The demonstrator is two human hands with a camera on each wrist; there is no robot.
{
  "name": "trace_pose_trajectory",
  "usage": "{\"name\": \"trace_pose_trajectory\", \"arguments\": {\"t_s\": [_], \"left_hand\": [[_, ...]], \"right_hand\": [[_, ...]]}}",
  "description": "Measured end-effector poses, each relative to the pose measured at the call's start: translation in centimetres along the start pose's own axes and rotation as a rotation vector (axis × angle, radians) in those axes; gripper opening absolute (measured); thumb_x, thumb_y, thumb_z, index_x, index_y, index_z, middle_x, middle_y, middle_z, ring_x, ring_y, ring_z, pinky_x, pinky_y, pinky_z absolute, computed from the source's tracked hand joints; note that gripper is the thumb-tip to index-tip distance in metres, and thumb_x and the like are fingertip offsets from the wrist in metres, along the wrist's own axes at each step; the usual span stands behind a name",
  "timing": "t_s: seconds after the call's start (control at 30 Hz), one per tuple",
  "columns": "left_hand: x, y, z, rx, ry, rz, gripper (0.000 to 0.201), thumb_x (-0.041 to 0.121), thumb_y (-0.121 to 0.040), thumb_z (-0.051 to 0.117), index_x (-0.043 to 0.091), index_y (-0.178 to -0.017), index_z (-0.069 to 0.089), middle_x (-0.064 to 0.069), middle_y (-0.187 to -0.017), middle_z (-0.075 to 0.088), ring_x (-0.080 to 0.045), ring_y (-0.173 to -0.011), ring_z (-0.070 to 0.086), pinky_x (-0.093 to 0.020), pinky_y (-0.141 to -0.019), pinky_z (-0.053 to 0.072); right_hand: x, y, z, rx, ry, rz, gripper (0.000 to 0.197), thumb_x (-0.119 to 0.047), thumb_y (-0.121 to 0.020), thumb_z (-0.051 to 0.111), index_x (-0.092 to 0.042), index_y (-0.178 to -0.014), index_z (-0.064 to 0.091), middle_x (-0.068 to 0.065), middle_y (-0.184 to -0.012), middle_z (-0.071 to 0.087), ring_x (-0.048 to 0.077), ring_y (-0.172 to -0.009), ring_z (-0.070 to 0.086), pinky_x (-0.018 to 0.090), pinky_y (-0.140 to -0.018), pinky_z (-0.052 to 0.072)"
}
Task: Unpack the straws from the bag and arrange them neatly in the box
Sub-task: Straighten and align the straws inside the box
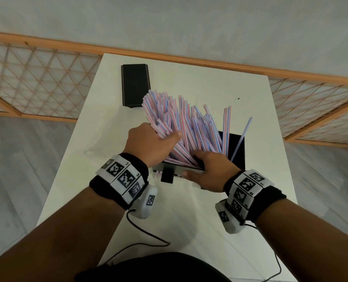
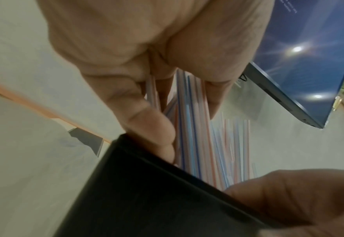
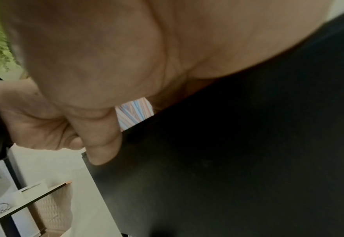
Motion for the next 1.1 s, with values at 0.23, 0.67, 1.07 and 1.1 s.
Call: {"name": "trace_pose_trajectory", "arguments": {"t_s": [0.23,0.67,1.07,1.1], "left_hand": [[1.1,0.3,-1.0,0.034,0.306,-0.081,0.032,0.046,-0.085,0.076,0.015,-0.084,0.076,-0.007,-0.064,0.075,-0.023,-0.053,0.073,-0.046,-0.061,0.065],[-0.8,0.1,-1.0,0.084,0.333,0.073,0.029,0.05,-0.087,0.074,0.034,-0.106,0.06,0.013,-0.108,0.068,0.003,-0.096,0.063,-0.024,-0.087,0.05],[-2.6,-0.1,0.6,0.233,0.825,-0.129,0.06,0.067,-0.066,0.077,0.03,-0.111,0.064,0.007,-0.112,0.073,-0.012,-0.104,0.069,-0.041,-0.096,0.055],[-2.7,0.0,0.1,0.274,0.835,-0.141,0.073,0.071,-0.058,0.077,0.029,-0.116,0.058,0.002,-0.118,0.069,-0.014,-0.105,0.067,-0.04,-0.096,0.055]], "right_hand": [[-1.1,0.1,-1.9,0.2,0.003,-0.129,0.039,-0.067,-0.087,0.048,-0.03,-0.1,0.046,-0.015,-0.082,0.04,0.011,-0.076,0.043,0.026,-0.064,0.034],[0.2,0.4,-1.2,0.149,0.032,-0.059,0.039,-0.057,-0.082,0.068,-0.021,-0.087,0.055,-0.005,-0.078,0.057,0.018,-0.072,0.056,0.03,-0.065,0.047],[1.2,-0.7,-0.5,-0.151,0.189,0.147,0.052,-0.068,-0.076,0.068,-0.017,-0.076,0.055,-0.001,-0.072,0.056,0.016,-0.065,0.056,0.026,-0.054,0.039],[1.2,-0.8,-0.2,-0.175,0.185,0.148,0.053,-0.068,-0.076,0.068,-0.016,-0.078,0.057,-0.001,-0.074,0.058,0.018,-0.069,0.058,0.027,-0.055,0.041]]}}
Point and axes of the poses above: each hand's wrist, its own y-axis away from the middle knuckle, its own z-axis out of the palm, x = y × z, the point moved 9 cm from there along -y, towards the middle knuckle
